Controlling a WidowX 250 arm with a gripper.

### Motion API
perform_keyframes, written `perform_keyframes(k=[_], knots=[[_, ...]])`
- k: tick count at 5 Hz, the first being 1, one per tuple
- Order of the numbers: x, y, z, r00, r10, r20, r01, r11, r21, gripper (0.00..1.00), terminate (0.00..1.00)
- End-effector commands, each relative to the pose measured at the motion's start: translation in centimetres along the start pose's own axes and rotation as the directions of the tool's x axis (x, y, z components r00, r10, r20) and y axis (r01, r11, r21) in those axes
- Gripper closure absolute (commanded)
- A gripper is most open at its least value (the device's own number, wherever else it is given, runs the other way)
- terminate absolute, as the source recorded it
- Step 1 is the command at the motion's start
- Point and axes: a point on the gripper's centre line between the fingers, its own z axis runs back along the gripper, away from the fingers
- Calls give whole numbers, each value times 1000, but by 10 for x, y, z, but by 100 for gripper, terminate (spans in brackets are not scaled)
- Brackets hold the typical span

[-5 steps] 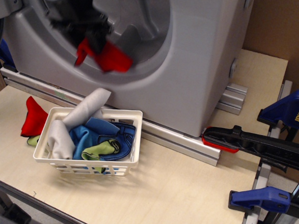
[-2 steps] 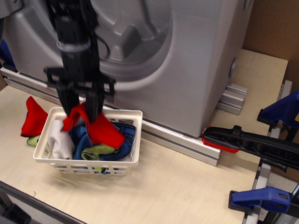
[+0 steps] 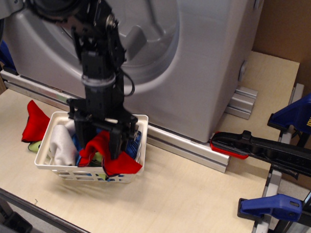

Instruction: Take clothes out of laundry machine

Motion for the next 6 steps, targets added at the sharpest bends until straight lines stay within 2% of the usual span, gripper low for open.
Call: perform_keyframes(k=[1,2,3,4,5,6], knots=[[4,10,39,988,14,155,-21,999,42,0,0],[9,17,59,977,36,208,-47,998,50,0,0],[20,26,90,958,63,279,-76,996,38,0,0],[19,37,116,947,159,281,-167,986,4,0,0],[19,37,116,947,159,281,-167,986,4,0,0],[19,37,116,947,159,281,-167,986,4,0,100]])
